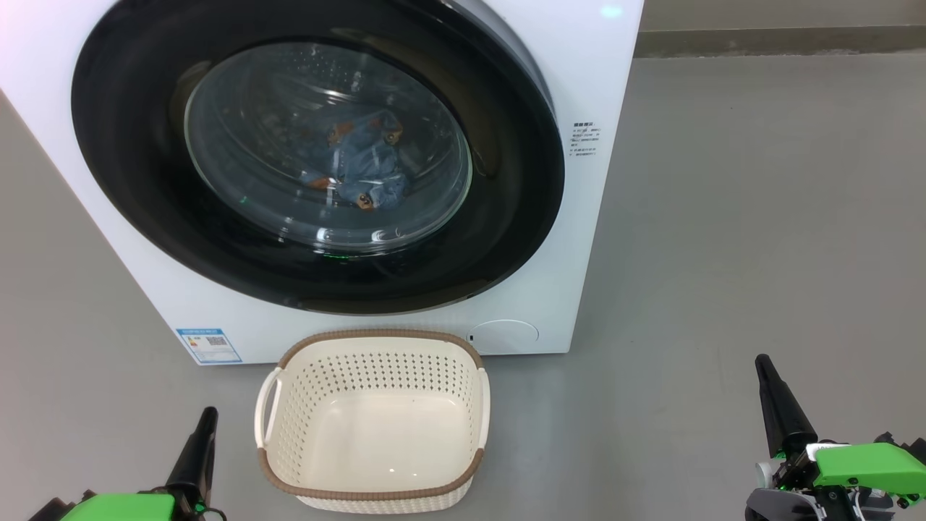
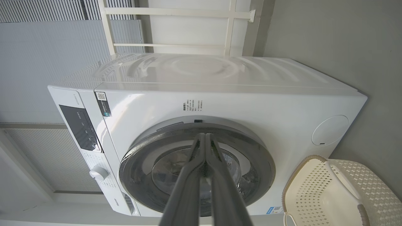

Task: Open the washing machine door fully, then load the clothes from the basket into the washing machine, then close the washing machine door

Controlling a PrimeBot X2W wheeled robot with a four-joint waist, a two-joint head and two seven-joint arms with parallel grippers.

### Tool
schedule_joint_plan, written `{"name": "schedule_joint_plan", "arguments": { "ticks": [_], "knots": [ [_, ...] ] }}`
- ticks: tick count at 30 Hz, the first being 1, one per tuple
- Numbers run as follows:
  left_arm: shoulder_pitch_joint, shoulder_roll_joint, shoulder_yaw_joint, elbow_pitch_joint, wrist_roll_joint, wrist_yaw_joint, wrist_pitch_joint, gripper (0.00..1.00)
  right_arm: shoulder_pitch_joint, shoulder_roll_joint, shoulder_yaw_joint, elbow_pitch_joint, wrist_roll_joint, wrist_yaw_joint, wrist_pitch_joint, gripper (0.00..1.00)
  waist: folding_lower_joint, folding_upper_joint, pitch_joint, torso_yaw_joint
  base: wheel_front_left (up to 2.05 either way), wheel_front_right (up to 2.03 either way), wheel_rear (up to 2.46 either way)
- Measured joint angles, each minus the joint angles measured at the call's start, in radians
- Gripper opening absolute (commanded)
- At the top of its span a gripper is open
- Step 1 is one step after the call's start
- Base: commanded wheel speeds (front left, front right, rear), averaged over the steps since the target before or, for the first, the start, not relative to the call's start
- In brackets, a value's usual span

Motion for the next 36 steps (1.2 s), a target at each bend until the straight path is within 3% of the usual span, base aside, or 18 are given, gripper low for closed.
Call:
{"name": "schedule_joint_plan", "arguments": {
  "ticks": [36],
  "knots": [
    [0.0,0.0,0.0,0.0,0.0,0.0,0.0,0.0,0.0,0.0,0.0,0.0,0.0,0.0,0.0,0.0,0.0,0.0,0.0,0.0,0.0,0.0,0.0]
  ]
}}
